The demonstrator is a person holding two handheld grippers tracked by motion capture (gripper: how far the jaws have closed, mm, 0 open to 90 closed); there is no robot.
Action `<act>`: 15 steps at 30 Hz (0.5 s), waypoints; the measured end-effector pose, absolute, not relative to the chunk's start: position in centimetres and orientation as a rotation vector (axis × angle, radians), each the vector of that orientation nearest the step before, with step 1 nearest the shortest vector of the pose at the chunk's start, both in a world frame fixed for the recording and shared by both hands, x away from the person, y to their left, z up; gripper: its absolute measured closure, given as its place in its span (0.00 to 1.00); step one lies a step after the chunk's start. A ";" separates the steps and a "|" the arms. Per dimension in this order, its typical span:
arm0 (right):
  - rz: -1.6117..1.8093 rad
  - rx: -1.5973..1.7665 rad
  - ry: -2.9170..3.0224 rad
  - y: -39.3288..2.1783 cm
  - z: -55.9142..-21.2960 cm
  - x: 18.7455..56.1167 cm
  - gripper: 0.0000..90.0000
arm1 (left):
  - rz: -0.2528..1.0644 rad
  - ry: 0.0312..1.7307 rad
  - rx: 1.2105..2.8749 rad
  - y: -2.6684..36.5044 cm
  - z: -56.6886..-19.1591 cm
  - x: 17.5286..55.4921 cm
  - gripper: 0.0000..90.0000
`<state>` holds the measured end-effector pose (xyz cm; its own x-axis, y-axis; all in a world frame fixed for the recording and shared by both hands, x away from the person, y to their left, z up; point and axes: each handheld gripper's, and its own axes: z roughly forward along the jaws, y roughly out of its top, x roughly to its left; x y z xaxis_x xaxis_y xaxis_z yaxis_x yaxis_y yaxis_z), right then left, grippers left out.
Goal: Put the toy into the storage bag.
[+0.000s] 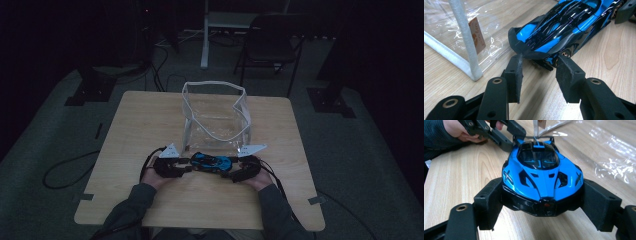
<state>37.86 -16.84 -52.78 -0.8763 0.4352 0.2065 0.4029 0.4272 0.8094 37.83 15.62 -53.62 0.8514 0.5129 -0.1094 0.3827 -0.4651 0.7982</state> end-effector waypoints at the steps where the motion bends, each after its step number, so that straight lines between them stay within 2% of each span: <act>1: 1.473 0.774 2.627 -16.8 -52.9 37.9 0.26 | 0.184 0.652 2.113 15.6 -53.6 37.8 0.65; 6: 1.476 0.781 2.639 -16.7 -52.9 38.0 0.23 | 0.160 0.645 2.105 15.6 -53.6 37.9 0.72; 7: 1.482 0.780 2.643 -16.6 -52.9 38.0 0.23 | 0.168 0.645 2.103 15.5 -53.6 37.8 0.68; 15: 1.400 0.755 2.679 -16.0 -53.5 37.9 0.23 | 0.164 0.648 2.106 15.6 -53.5 37.8 0.70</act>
